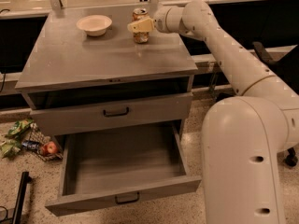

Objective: Place orange can into middle drawer

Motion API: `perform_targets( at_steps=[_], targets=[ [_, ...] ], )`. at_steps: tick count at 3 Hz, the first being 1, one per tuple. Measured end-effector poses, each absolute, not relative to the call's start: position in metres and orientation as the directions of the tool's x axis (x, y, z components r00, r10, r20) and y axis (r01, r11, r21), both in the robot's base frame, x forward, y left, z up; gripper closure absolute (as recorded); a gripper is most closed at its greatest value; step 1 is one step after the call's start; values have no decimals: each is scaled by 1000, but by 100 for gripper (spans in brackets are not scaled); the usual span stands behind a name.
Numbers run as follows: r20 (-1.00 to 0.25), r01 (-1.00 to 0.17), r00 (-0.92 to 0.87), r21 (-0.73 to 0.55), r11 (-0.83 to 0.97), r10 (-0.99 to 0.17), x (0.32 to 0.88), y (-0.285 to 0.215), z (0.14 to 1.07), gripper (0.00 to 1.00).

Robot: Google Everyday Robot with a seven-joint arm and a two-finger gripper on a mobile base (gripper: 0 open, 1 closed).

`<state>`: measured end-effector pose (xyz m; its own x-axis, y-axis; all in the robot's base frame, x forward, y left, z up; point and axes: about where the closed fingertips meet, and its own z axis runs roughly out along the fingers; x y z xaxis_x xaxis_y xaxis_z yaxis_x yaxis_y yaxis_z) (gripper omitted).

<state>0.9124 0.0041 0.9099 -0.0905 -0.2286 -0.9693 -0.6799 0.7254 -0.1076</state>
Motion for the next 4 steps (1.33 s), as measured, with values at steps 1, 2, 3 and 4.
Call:
perform_targets(
  at_steps=[1,2,3,4],
  targets=[
    [-971,-677,-96,-97,730,-217,926,16,903,0],
    [-971,-680,-92,-99,727,-219,933,20,899,17],
    [-973,-678,-104,-81,731,-204,933,18,897,40],
    [-977,-685,-113,-54,727,-179,926,17,900,64]
  ],
)
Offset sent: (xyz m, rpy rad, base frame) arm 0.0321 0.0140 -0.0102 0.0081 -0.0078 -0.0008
